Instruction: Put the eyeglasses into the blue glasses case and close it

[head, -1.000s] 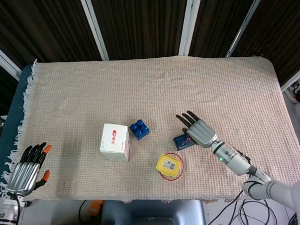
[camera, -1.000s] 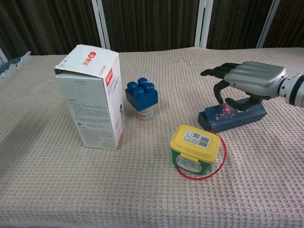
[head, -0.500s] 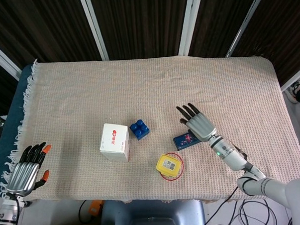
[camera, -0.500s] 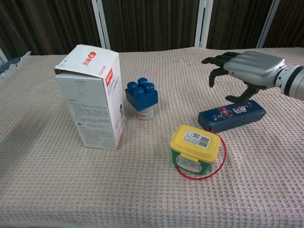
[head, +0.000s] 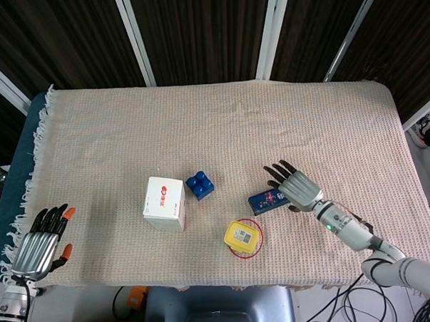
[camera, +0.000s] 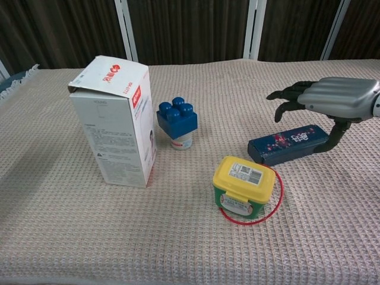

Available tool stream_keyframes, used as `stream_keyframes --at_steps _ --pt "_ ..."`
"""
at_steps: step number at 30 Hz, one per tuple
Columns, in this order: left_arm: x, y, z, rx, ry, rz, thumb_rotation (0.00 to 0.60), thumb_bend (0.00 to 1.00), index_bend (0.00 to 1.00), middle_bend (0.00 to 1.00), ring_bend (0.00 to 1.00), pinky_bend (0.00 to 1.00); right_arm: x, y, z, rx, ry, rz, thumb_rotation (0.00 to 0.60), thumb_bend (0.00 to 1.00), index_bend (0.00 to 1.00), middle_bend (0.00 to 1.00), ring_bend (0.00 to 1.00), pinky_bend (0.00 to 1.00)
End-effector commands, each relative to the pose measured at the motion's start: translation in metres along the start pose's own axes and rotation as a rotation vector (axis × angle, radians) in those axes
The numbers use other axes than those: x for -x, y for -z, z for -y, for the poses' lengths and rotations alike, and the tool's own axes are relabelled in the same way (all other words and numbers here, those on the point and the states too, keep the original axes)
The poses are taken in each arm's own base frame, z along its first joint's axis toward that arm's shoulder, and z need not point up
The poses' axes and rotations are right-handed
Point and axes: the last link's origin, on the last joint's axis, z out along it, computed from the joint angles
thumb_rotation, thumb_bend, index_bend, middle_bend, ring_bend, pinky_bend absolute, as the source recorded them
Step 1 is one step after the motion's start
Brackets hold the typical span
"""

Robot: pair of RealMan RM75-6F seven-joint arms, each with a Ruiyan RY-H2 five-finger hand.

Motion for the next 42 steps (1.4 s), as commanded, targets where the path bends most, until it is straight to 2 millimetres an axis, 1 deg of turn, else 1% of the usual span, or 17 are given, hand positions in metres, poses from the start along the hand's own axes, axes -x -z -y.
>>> stream_keyframes --at_steps 1,5,9,13,21,23,24,27,29,33,35,37,38,40,42 --pt "0.0 0.0 0.001 -0.002 0.001 -0.002 0.6 0.42 0.0 0.0 0.0 0.02 0.001 -0.005 0.002 -0.002 0.005 0.019 0.6 0.28 0.37 0.0 0.0 0.0" --pt "0.0 0.0 0.001 0.0 0.002 0.0 0.6 0.42 0.0 0.0 0.0 0.02 0.003 -0.011 0.006 -0.006 0.016 0.041 0.6 0.28 0.4 0.0 0.0 0.0" --pt "-0.002 0.001 0.001 0.0 0.005 -0.007 0.6 0.42 0.0 0.0 0.0 0.02 0.005 -0.017 0.01 -0.006 0.022 0.054 0.6 0.28 0.45 0.0 0.0 0.0" --pt "-0.002 0.001 0.002 0.001 0.006 -0.008 0.6 0.42 0.0 0.0 0.0 0.02 0.005 -0.021 0.011 0.0 0.018 0.058 0.6 0.36 0.5 0.0 0.0 0.0" --pt "-0.001 0.001 0.001 0.004 0.002 -0.006 0.6 0.42 0.0 0.0 0.0 0.02 0.006 -0.023 0.012 0.003 0.026 0.057 0.6 0.39 0.55 0.0 0.0 0.0" --pt "-0.001 0.001 0.001 0.004 0.002 -0.006 0.6 0.42 0.0 0.0 0.0 0.02 0.006 -0.023 0.012 0.004 0.027 0.056 0.6 0.4 0.53 0.0 0.0 0.0" --pt "-0.001 0.001 0.001 0.004 0.002 -0.006 0.6 0.42 0.0 0.0 0.0 0.02 0.005 -0.022 0.012 0.005 0.025 0.055 0.6 0.4 0.51 0.0 0.0 0.0" --pt "-0.001 0.001 0.001 0.004 0.001 -0.006 0.6 0.42 0.0 0.0 0.0 0.02 0.004 -0.02 0.01 0.011 0.007 0.044 0.6 0.4 0.4 0.0 0.0 0.0" --pt "0.0 0.001 0.0 0.005 0.0 -0.004 0.6 0.42 0.0 0.0 0.0 0.02 0.002 -0.018 0.008 0.016 -0.002 0.035 0.6 0.36 0.34 0.0 0.0 0.0" --pt "0.001 0.0 0.0 0.007 -0.004 0.001 0.6 0.42 0.0 0.0 0.0 0.02 -0.001 -0.01 0.004 0.029 -0.018 0.011 0.6 0.27 0.25 0.0 0.0 0.0" --pt "0.001 0.0 -0.001 0.007 -0.005 0.001 0.6 0.42 0.0 0.0 0.0 0.02 -0.003 -0.005 0.003 0.035 -0.025 -0.002 0.6 0.25 0.23 0.0 0.0 0.0" --pt "0.0 0.0 -0.001 0.006 -0.006 0.0 0.6 0.42 0.0 0.0 0.0 0.02 -0.007 0.005 -0.001 0.054 -0.046 -0.024 0.6 0.25 0.22 0.0 0.0 0.0" --pt "0.0 0.001 -0.001 0.005 -0.005 -0.001 0.6 0.42 0.0 0.0 0.0 0.02 -0.009 0.011 -0.002 0.065 -0.053 -0.036 0.6 0.25 0.21 0.0 0.0 0.0" --pt "-0.001 0.002 0.0 0.002 -0.003 -0.009 0.6 0.42 0.0 0.0 0.0 0.02 -0.013 0.032 -0.006 0.109 -0.069 -0.084 0.6 0.25 0.19 0.0 0.0 0.0" --pt "-0.002 0.002 0.001 -0.001 0.002 -0.021 0.6 0.42 0.0 0.0 0.0 0.02 -0.016 0.061 -0.008 0.167 -0.073 -0.132 0.6 0.25 0.16 0.0 0.0 0.0"
